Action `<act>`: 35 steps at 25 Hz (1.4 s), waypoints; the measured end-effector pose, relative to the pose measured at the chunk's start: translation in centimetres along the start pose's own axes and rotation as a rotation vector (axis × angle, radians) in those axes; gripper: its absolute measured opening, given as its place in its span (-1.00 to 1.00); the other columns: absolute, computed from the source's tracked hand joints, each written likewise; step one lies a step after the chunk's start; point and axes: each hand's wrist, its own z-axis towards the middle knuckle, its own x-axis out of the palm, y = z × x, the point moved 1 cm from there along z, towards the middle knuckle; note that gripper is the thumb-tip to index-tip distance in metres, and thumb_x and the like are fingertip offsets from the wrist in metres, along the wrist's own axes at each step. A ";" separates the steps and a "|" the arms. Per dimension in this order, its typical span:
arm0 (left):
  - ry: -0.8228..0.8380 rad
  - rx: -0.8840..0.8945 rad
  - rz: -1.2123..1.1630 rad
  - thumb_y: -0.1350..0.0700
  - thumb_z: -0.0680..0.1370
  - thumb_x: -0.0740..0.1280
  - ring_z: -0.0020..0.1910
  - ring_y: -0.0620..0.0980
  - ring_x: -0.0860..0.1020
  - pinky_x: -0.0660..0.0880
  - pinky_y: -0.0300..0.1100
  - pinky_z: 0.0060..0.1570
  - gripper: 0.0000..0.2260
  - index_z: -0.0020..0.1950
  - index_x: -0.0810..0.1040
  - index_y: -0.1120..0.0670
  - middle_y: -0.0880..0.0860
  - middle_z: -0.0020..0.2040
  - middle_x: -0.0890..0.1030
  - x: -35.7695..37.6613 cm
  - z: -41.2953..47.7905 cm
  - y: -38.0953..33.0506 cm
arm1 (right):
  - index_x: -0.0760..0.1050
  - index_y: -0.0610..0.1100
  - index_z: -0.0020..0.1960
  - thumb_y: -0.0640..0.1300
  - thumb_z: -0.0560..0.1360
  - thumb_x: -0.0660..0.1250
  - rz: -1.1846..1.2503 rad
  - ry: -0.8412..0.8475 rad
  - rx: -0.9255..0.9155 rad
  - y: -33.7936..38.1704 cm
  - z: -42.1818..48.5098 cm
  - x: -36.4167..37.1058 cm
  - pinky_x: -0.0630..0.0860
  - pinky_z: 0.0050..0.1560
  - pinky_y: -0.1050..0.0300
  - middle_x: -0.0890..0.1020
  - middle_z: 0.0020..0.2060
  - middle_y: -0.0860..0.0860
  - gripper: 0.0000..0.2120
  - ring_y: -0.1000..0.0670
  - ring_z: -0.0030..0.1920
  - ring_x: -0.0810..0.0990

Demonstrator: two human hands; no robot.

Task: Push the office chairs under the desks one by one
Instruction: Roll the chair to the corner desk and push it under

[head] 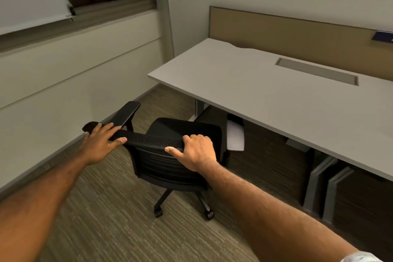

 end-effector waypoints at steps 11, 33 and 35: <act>0.020 0.019 -0.091 -0.42 0.46 0.07 0.61 0.05 -0.27 -0.17 0.13 0.57 -0.19 0.61 0.18 -0.01 0.06 0.66 -0.02 -2.9 11.8 7.6 | 0.52 -0.11 0.12 0.48 0.55 -0.04 0.068 -0.010 0.146 8.5 8.5 2.1 0.48 0.08 -0.14 0.61 -0.03 -0.06 -0.29 -0.10 -0.03 0.58; -0.061 0.545 0.238 -0.34 0.61 0.08 0.57 0.08 0.23 -0.03 0.33 0.51 -0.39 0.54 0.34 0.00 0.10 0.57 0.31 -5.8 17.7 1.8 | 0.41 -0.09 0.39 0.57 0.46 0.02 0.081 -0.092 0.466 10.0 6.2 0.9 0.45 0.24 -0.12 0.52 0.24 -0.09 -0.15 -0.13 0.25 0.47; -0.053 0.671 0.255 -0.43 0.57 0.00 0.60 0.06 0.17 -0.06 0.28 0.52 -0.28 0.57 0.30 -0.01 0.09 0.59 0.27 -4.5 15.7 -3.2 | 0.35 -0.08 0.45 0.57 0.46 0.03 0.019 -0.066 0.533 7.6 2.4 0.7 0.39 0.36 -0.14 0.45 0.34 -0.10 -0.13 -0.14 0.35 0.41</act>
